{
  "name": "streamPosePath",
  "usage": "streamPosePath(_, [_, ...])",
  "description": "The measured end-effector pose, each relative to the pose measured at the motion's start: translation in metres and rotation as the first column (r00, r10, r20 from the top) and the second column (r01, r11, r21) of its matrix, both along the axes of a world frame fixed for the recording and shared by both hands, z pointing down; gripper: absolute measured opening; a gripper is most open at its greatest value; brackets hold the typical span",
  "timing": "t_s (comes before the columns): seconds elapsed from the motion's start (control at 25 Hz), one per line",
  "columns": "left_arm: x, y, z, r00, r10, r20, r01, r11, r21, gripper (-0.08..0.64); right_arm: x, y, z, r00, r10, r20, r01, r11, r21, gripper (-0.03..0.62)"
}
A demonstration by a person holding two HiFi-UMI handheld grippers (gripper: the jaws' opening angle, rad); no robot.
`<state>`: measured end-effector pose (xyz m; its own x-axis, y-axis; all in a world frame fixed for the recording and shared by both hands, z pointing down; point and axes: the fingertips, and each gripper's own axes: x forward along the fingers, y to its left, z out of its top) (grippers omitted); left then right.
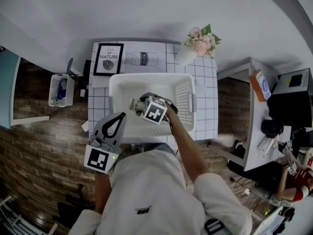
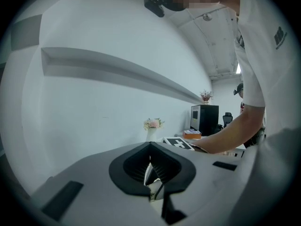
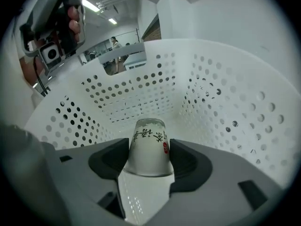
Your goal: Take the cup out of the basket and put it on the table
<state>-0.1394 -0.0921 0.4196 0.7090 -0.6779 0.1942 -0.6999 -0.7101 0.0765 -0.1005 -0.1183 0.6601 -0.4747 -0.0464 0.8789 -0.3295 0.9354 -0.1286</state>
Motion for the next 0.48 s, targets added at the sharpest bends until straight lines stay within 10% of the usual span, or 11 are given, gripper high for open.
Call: streamPosePath(0.48, [0.016,0.007,-0.006,0.995,0.097,-0.005,-0.097,0.995,0.016,0.006,0.019,-0.001,-0.049,0.992,0.116,0.04,-0.119,0.989,0.091,0.278])
